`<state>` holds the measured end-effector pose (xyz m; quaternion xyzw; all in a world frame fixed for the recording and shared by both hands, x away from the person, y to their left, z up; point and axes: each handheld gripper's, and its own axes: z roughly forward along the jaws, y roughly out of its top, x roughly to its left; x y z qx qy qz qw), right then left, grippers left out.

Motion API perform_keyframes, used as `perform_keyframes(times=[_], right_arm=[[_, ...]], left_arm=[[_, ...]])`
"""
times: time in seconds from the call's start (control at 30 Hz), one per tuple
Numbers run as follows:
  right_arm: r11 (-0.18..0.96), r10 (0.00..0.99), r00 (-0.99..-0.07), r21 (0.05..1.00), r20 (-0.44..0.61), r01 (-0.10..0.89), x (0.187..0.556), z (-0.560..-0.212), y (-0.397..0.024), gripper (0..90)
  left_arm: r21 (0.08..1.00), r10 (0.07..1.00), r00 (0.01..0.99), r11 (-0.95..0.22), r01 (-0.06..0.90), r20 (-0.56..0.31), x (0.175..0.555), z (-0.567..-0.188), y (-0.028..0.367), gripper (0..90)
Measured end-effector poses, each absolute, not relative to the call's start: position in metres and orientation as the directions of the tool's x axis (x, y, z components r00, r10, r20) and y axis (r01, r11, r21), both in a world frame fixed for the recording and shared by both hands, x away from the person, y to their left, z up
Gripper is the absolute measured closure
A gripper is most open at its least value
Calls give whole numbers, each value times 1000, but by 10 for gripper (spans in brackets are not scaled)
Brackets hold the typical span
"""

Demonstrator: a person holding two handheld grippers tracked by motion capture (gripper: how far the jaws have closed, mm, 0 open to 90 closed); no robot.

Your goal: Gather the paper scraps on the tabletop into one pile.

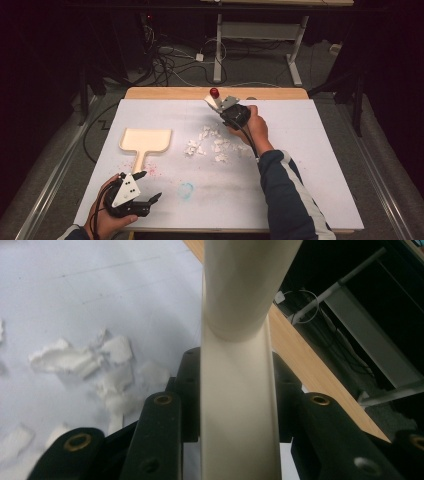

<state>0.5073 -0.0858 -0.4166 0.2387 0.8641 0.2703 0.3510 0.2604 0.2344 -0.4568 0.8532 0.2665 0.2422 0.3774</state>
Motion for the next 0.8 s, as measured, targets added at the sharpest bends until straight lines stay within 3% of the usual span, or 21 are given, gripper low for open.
perform_keyframes(times=[0.2,0.4,0.8], right_arm=[[817,511,-671,547,-538,183,514,-433,-59,678],[854,424,-741,502,-521,136,500,-444,-48,677],[877,247,-817,479,-521,-40,456,-441,-79,676]], left_arm=[[775,635,743,-571,270,209,258,-457,236,201],[780,636,743,-567,265,210,258,-456,237,201],[777,633,743,-573,259,219,255,-454,235,202]])
